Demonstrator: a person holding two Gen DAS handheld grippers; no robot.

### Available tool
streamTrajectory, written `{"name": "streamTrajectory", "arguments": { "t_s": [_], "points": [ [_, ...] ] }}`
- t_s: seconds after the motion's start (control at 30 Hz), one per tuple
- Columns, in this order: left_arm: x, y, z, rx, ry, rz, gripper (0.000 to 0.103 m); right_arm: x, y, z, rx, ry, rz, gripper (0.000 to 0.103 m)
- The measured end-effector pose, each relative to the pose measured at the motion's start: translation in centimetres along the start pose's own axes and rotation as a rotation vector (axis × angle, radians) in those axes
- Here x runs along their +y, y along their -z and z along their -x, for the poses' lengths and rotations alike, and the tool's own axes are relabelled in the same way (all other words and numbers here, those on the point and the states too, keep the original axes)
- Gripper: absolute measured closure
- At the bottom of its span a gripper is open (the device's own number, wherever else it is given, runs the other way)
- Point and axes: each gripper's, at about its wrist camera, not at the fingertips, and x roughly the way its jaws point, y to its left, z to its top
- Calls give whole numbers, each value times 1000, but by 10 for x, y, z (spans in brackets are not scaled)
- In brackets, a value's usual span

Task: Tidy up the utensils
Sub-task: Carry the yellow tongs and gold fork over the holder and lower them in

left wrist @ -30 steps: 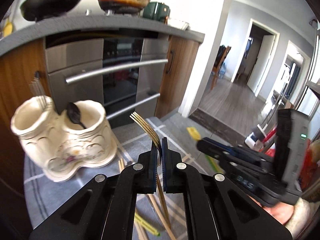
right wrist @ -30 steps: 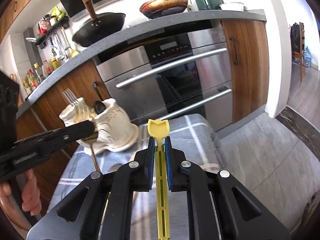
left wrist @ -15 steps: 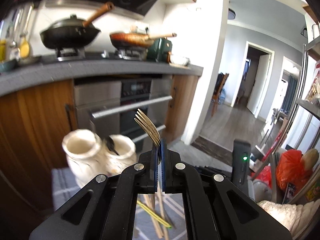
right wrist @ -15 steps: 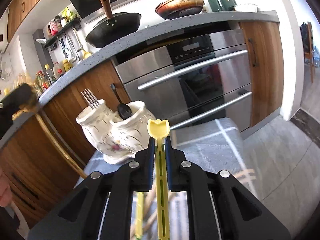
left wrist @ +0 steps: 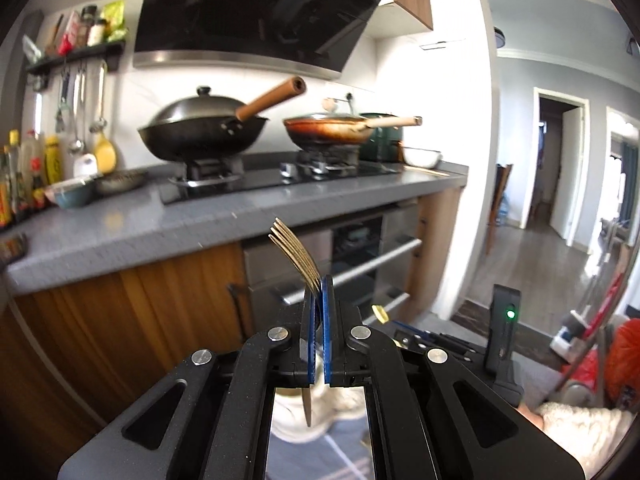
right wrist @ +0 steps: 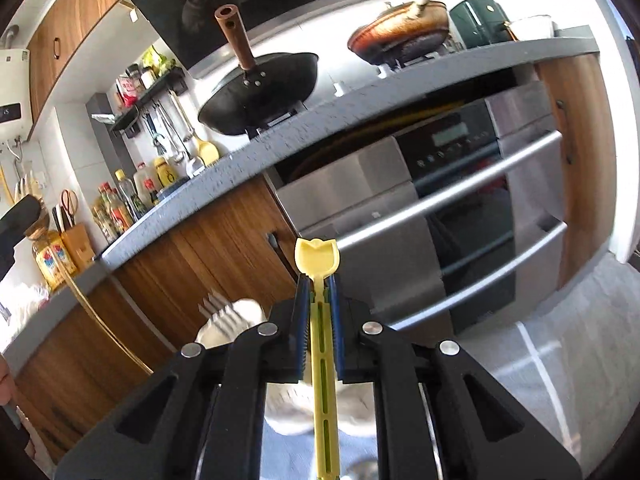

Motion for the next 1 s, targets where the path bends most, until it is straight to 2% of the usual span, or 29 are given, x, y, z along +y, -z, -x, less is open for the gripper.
{"name": "streamTrajectory", "arguments": {
  "t_s": [0.13,0.27,0.67,0.83,1.0],
  "points": [
    [11,-15,-17,-19,-42,-5,100,6,-9,-16,-44,-37,-7,93],
    [23,-14,-43,-6,-55,12,100,7,-15,-39,-73,-37,-4,93],
    [36,29,-102,101,-26,51,100,1,4,-70,-116,55,98,93],
    [37,49,-108,137,-3,67,100,0,10,-67,-106,49,132,93],
    [34,59,-109,149,13,78,100,-5,11,-63,-114,52,112,93]
  ]
}}
